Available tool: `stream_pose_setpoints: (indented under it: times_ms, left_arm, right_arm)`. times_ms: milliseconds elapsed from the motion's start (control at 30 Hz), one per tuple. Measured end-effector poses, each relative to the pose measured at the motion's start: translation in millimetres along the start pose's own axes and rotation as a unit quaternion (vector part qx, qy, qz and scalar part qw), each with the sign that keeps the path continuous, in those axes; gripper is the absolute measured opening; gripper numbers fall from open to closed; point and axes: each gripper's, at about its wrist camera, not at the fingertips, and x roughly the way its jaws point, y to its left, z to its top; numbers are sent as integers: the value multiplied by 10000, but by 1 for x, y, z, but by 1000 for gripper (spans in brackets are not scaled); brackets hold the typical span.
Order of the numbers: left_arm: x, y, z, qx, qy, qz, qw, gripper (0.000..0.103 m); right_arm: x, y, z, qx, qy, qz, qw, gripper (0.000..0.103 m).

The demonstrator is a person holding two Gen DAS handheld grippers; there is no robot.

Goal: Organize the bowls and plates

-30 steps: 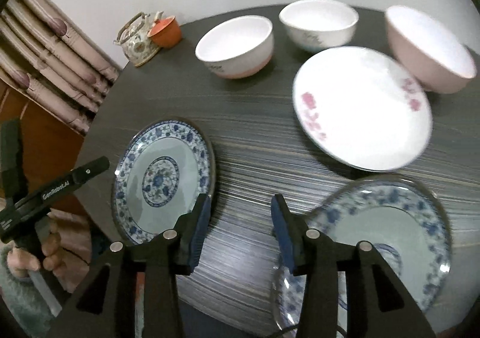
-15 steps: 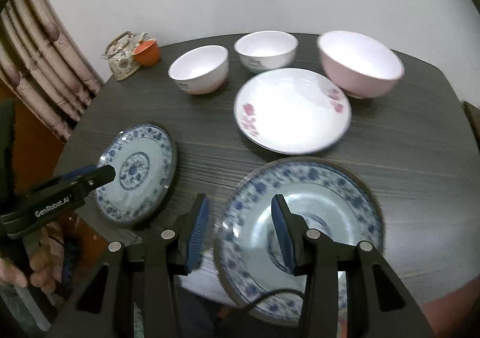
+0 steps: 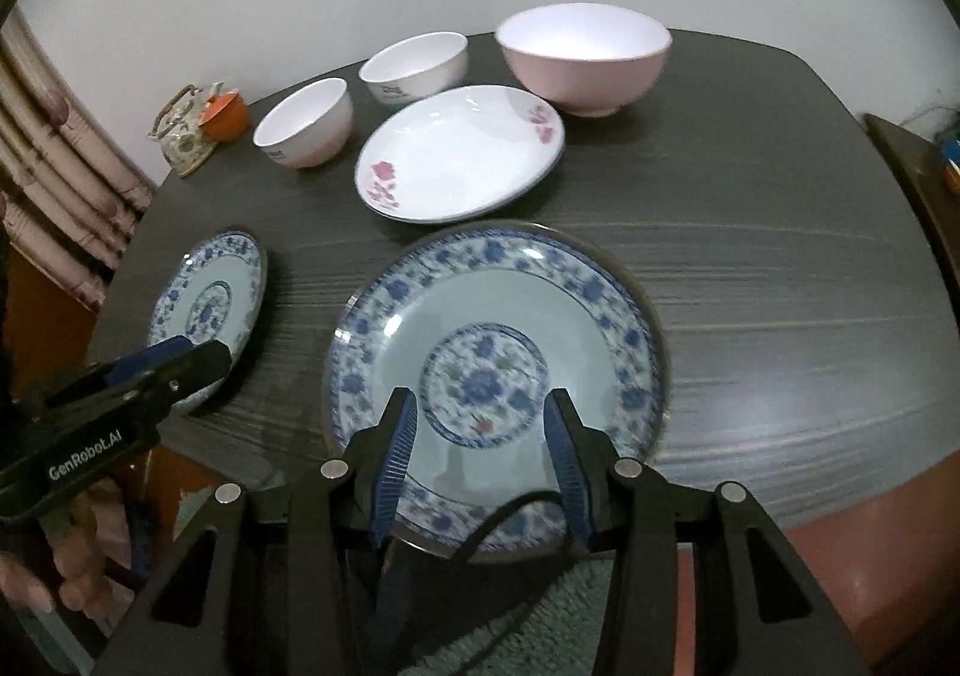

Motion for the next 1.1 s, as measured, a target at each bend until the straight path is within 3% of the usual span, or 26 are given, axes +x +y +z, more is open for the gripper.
stream_pose_setpoints:
  times_ms: [467,700,833,933,1100]
  left_arm:
    - [25,-36,-13,413,-7,326,9986,42]
    - [37,-43,-13,353,108,87,9993,42]
    - [41,-37,-10,201,184,-124,9996,42]
    - [43,-31,-7,131,190,-146,9996,42]
    - [51,-12,1,-266,355,-508,9977,42]
  right_arm:
    - [-2,-38,-18,281,65,-277,9992,42]
    - [0,-61,-17,338,133,-426,9984,42]
    - [7,-74,-14,507,207,-142,9984,50]
    - [12,-84,-11,605,274,124,9977,51]
    - [20,-100,-6,608,406,732,9946,50]
